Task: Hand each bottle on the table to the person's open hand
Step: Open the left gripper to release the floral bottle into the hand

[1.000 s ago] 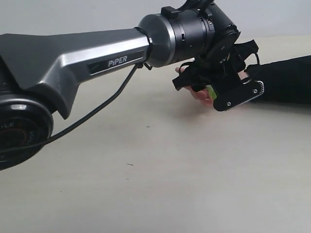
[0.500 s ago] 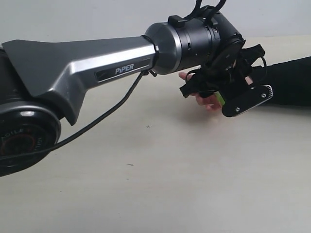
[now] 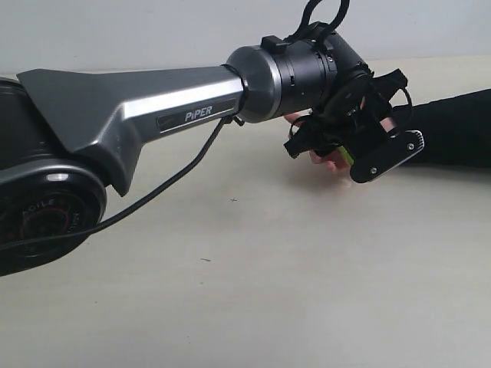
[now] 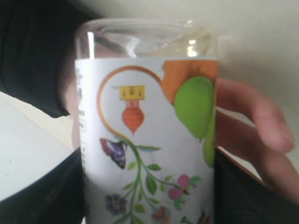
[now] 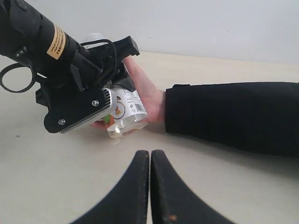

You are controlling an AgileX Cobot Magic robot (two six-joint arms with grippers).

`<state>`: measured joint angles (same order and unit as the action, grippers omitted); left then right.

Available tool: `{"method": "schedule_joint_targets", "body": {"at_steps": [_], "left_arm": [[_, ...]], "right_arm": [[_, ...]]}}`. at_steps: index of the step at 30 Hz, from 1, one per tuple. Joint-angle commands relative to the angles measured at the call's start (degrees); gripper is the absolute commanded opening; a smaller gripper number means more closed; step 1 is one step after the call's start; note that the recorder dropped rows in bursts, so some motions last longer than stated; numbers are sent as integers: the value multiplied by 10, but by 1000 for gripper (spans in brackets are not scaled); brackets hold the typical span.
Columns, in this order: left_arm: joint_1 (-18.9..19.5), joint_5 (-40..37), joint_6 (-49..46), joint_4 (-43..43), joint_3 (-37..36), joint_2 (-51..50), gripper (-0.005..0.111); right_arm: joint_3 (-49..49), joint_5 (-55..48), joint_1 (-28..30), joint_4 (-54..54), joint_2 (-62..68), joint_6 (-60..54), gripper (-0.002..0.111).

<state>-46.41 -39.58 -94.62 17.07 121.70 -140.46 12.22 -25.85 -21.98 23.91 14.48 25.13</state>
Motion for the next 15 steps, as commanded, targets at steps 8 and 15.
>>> {"method": "schedule_joint_targets", "body": {"at_steps": [8,15], "left_arm": [[1,-55,25,4,4,0,50],[1,-59,33,4,4,0,52]], "right_arm": [[-3,8,0,2,-5,1,1],[-3,8,0,2,-5,1,1]]}}
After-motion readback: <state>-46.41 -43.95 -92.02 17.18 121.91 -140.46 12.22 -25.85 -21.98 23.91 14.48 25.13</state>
